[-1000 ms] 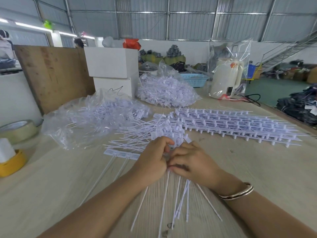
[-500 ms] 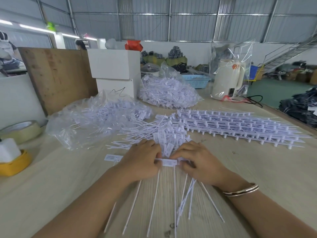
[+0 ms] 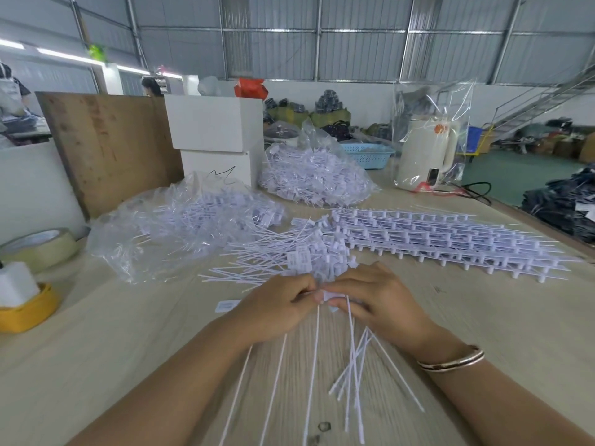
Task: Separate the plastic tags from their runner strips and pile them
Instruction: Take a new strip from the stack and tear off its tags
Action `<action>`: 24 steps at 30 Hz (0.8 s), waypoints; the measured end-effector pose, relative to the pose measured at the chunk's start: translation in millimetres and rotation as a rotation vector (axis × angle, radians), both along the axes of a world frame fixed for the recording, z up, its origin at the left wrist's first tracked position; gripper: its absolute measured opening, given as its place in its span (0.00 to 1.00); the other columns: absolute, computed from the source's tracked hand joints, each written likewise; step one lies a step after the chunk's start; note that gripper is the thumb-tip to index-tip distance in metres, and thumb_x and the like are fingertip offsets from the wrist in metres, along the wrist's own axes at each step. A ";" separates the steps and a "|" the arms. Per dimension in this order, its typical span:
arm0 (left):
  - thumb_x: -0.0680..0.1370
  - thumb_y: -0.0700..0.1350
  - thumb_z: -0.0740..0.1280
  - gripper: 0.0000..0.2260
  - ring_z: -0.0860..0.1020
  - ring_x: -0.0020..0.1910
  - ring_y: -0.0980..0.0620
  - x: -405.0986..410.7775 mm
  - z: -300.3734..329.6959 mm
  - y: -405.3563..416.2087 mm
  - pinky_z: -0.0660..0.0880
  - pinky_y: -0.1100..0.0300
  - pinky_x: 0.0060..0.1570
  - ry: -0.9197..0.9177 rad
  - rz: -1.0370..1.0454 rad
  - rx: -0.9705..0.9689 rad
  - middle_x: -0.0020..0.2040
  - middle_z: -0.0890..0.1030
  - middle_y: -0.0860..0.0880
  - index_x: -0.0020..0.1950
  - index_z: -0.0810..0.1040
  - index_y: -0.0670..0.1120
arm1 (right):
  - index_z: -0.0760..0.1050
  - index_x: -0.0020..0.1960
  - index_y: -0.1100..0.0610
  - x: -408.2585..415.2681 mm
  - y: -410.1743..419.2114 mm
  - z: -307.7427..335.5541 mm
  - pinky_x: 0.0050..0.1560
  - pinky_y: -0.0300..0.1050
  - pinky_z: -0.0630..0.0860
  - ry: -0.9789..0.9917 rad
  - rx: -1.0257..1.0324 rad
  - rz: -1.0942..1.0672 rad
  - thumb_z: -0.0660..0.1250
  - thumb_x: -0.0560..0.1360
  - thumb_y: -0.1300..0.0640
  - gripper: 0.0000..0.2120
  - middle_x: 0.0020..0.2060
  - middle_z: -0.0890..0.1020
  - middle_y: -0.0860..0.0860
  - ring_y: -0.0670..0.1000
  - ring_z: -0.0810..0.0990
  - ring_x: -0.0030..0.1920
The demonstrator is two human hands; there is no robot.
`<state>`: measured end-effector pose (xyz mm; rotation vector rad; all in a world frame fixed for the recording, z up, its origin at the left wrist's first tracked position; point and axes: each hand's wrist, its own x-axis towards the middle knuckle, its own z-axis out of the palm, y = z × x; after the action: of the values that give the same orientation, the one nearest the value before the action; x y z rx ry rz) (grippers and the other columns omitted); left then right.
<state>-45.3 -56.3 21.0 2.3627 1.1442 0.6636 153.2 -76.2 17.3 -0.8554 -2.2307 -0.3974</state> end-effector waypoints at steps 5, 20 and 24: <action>0.79 0.49 0.63 0.08 0.67 0.30 0.61 -3.2 2.8 -0.9 0.61 0.66 0.32 -0.063 -0.065 0.065 0.31 0.68 0.56 0.41 0.72 0.49 | 0.82 0.50 0.52 0.6 2.3 -4.0 0.40 0.45 0.72 0.168 -0.200 0.041 0.68 0.73 0.52 0.09 0.35 0.83 0.46 0.46 0.80 0.35; 0.75 0.52 0.65 0.06 0.68 0.30 0.61 3.3 7.8 -6.6 0.61 0.68 0.31 -0.246 -0.130 0.131 0.32 0.72 0.61 0.40 0.70 0.55 | 0.78 0.30 0.52 -1.1 -0.1 -1.1 0.33 0.38 0.69 0.748 -0.659 0.169 0.63 0.72 0.52 0.13 0.27 0.79 0.52 0.50 0.72 0.28; 0.74 0.50 0.65 0.06 0.67 0.28 0.60 3.2 8.1 -8.0 0.60 0.67 0.31 -0.289 -0.153 0.121 0.30 0.71 0.58 0.39 0.71 0.52 | 0.77 0.29 0.53 -3.7 -4.1 2.0 0.34 0.31 0.68 0.769 -0.692 0.253 0.63 0.73 0.55 0.14 0.26 0.78 0.48 0.43 0.71 0.28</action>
<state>-42.1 -64.4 29.1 2.3259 0.8114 1.0047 149.5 -80.2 19.3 -0.8440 -1.6820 0.7543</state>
